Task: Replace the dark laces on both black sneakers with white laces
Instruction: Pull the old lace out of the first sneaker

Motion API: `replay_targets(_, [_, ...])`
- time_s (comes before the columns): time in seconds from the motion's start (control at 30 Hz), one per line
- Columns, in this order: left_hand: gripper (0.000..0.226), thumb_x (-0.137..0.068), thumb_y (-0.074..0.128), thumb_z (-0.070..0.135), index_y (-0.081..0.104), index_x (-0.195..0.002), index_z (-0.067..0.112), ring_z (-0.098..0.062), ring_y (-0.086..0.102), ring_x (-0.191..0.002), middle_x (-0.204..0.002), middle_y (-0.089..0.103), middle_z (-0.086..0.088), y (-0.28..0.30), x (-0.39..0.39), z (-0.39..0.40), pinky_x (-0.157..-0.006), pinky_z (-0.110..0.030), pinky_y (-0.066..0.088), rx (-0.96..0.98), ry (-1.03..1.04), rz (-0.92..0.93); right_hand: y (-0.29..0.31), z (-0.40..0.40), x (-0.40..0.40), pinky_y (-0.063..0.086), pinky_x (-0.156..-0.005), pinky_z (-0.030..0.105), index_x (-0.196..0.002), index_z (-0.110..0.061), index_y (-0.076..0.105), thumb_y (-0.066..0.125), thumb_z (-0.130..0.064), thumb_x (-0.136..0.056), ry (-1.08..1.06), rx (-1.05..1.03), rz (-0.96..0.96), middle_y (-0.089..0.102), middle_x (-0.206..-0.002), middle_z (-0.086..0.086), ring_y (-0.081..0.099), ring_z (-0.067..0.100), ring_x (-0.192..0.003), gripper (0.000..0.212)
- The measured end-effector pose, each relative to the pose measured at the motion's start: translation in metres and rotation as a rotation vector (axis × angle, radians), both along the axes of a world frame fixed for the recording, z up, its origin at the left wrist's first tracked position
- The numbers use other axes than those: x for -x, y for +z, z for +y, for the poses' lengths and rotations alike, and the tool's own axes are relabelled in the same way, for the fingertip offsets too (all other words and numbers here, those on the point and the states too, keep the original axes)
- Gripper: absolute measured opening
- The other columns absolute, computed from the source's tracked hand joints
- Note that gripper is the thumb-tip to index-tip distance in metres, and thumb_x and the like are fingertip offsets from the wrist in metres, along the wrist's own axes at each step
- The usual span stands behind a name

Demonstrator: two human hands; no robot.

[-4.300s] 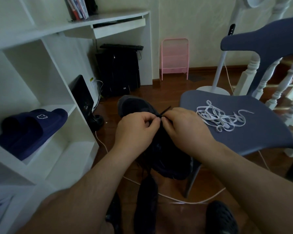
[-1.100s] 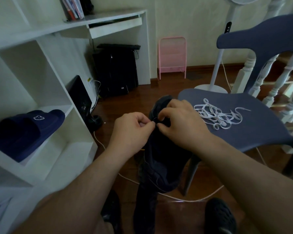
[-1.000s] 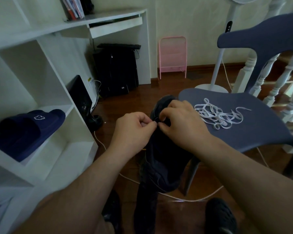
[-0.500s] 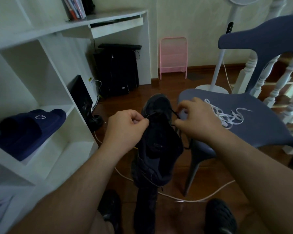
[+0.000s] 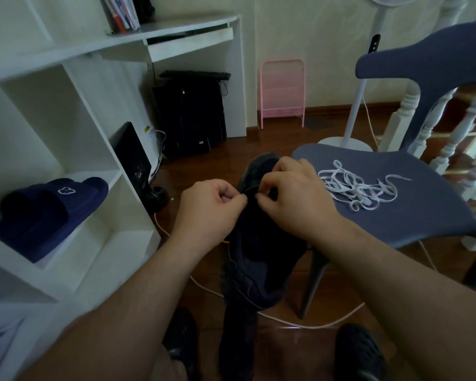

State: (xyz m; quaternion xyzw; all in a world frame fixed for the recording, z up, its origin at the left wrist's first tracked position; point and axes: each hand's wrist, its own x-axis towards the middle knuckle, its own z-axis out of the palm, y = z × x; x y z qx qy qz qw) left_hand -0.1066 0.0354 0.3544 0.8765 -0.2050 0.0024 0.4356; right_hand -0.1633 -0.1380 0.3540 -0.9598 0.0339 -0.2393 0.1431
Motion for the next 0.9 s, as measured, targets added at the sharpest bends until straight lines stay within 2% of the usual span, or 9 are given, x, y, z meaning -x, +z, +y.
replay_targets(0.07, [0.021,-0.090,0.075,0.032,0.073,-0.071,0.024,0.000,0.054,-0.050,-0.053,0.059,0.014,0.002,-0.005,0.003,-0.052,-0.019,0.039,0.011,0.047,-0.015,0.005,-0.017,-0.001,0.049,-0.083,0.045,-0.080,-0.027,0.068,0.066,-0.040,-0.088,-0.105,-0.068,0.066,0.050,-0.095,-0.003,0.046,0.026,-0.098,0.016])
replay_targets(0.17, [0.023,-0.089,0.076,0.033,0.073,-0.068,0.024,-0.002,0.054,-0.053,-0.055,0.060,0.013,0.003,-0.008,0.007,-0.056,-0.024,0.041,0.025,0.068,-0.025,0.012,-0.042,0.002,0.054,-0.085,0.045,-0.073,-0.023,0.067,0.063,-0.059,-0.077,-0.266,-0.074,0.277,0.058,-0.087,0.003,0.054,0.032,-0.094,0.036])
replay_targets(0.23, [0.023,-0.090,0.075,0.034,0.072,-0.069,0.025,-0.001,0.054,-0.052,-0.054,0.060,0.015,0.003,-0.006,0.007,-0.055,-0.023,0.038,-0.016,0.054,-0.040,0.013,-0.041,0.006,0.054,-0.089,0.046,-0.083,-0.028,0.069,0.061,-0.065,-0.072,-0.244,-0.105,0.370,0.058,-0.093,0.002,0.057,0.035,-0.101,0.039])
replay_targets(0.33, [0.023,-0.091,0.075,0.034,0.072,-0.070,0.025,0.000,0.053,-0.050,-0.052,0.059,0.017,0.001,-0.002,0.003,-0.048,-0.015,0.034,-0.036,0.038,-0.045,0.011,-0.022,0.007,0.048,-0.094,0.047,-0.109,-0.039,0.065,0.068,-0.053,-0.079,-0.073,-0.130,0.268,0.045,-0.105,-0.003,0.047,0.030,-0.110,0.033])
replay_targets(0.47, [0.021,-0.092,0.074,0.031,0.072,-0.072,0.026,0.001,0.054,-0.049,-0.051,0.059,0.017,0.001,0.002,0.000,-0.044,-0.011,0.034,-0.031,0.001,-0.032,0.006,0.003,0.004,0.046,-0.089,0.045,-0.114,-0.036,0.069,0.063,-0.054,-0.088,0.033,-0.017,0.155,0.044,-0.111,-0.007,0.043,0.025,-0.111,0.032])
replay_targets(0.57, [0.021,-0.092,0.073,0.032,0.071,-0.072,0.026,0.001,0.053,-0.047,-0.050,0.058,0.016,0.000,0.003,-0.002,-0.043,-0.011,0.034,-0.045,-0.010,-0.026,0.001,0.007,0.002,0.041,-0.078,0.039,-0.107,-0.032,0.073,0.059,-0.049,-0.097,0.034,0.032,0.110,0.050,-0.108,-0.005,0.045,0.025,-0.108,0.024])
replay_targets(0.7, [0.020,-0.091,0.074,0.032,0.072,-0.072,0.026,0.001,0.054,-0.049,-0.051,0.058,0.017,0.002,-0.001,0.002,-0.044,-0.011,0.034,-0.046,0.019,-0.041,0.006,0.001,0.002,0.046,-0.078,0.044,-0.083,-0.031,0.066,0.063,-0.043,-0.090,0.024,-0.030,0.086,0.048,-0.096,-0.006,0.045,0.026,-0.099,0.014])
replay_targets(0.8, [0.021,-0.089,0.075,0.031,0.072,-0.070,0.025,0.001,0.053,-0.049,-0.051,0.058,0.017,0.003,-0.005,0.006,-0.044,-0.011,0.033,-0.027,0.054,-0.035,0.014,-0.019,0.004,0.045,-0.076,0.041,-0.068,-0.027,0.055,0.065,-0.041,-0.085,-0.110,-0.109,0.159,0.048,-0.085,-0.005,0.046,0.026,-0.094,0.025])
replay_targets(0.9, [0.021,-0.089,0.075,0.031,0.071,-0.069,0.025,0.001,0.052,-0.048,-0.051,0.058,0.016,0.004,-0.006,0.010,-0.048,-0.015,0.034,-0.041,0.075,-0.040,0.015,-0.045,0.008,0.049,-0.067,0.039,-0.059,-0.019,0.050,0.064,-0.035,-0.082,-0.256,-0.152,0.246,0.050,-0.067,0.002,0.054,0.032,-0.079,0.031])
